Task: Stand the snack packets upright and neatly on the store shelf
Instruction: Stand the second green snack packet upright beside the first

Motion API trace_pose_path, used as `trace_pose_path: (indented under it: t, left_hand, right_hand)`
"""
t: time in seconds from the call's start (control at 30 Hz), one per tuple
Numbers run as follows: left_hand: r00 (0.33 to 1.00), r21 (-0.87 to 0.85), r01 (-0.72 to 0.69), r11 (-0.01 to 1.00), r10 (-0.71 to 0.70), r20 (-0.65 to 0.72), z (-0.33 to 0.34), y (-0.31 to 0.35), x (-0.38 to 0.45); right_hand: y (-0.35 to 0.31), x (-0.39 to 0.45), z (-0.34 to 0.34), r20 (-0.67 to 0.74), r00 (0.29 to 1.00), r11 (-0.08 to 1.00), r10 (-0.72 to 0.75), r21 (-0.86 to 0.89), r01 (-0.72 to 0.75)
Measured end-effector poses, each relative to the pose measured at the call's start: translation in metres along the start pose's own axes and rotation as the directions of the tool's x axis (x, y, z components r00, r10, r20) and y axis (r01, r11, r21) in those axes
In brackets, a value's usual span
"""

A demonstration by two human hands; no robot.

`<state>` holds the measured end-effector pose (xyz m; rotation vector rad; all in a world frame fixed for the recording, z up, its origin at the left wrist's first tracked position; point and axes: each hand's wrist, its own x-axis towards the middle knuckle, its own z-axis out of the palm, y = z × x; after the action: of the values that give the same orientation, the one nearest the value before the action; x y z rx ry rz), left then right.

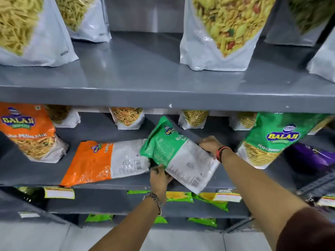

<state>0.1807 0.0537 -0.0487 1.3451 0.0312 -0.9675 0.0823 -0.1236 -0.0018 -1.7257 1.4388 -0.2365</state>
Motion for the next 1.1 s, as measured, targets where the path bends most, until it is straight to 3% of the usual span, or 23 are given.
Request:
trace_pose_path:
  t: [0.13, 0.3, 0.47, 0.63, 0.77, 0.9, 0.97, 1.1]
  left_hand:
    - [0.985, 0.097, -0.13, 0.987, 0.118, 0.129, 0.002, 0.027, 0.007]
    - [0.906, 0.216, -0.402, 0.89, 0.353, 0.233, 0.022, 0.074, 0.017]
    - [0.859, 0.371, -0.503, 0.781, 0.404, 0.314, 0.024, 0.087, 0.034]
    - [0.916, 0.437, -0.375, 0.818, 0.253, 0.312, 0.01, 0.07, 0.04]
    - [0.955, 0.503, -0.129, 0.855, -0.03, 0.296, 0.006, 0.057, 0.026]
    - [0.896, 0.559, 0.107, 0.822, -0.324, 0.305, 0.012, 0.05, 0.012]
    - [0.867, 0.522, 0.15, 0.84, -0.365, 0.339, 0.021, 0.051, 0.01]
    - [0.916, 0.453, 0.124, 0.883, -0.277, 0.289, 0.043, 0.058, 0.017]
  right_hand:
    - [0.009, -0.013, -0.017, -0.107, 0.994, 0.995, -0.034, 0.089, 0.044]
    - [0.006, -0.025, -0.029, -0.305, 0.948, 0.97, -0.091, 0.187, 0.153]
    - [0.014, -0.03, -0.014, -0.395, 0.912, 0.977, -0.113, 0.122, 0.174]
    - [0.033, -0.028, 0.002, -0.367, 0.925, 0.973, -0.096, 0.162, 0.166]
    - [0.035, -0.026, 0.001, -0.279, 0.958, 0.963, -0.061, 0.237, 0.13]
    - [0.036, -0.04, -0.003, -0.241, 0.971, 0.924, -0.009, 0.37, 0.1]
    - [0.04, -0.053, -0.002, -0.241, 0.97, 0.926, -0.029, 0.36, 0.117]
    - [0.048, -0.08, 0.013, -0.13, 0.989, 0.918, -0.073, 0.379, 0.118]
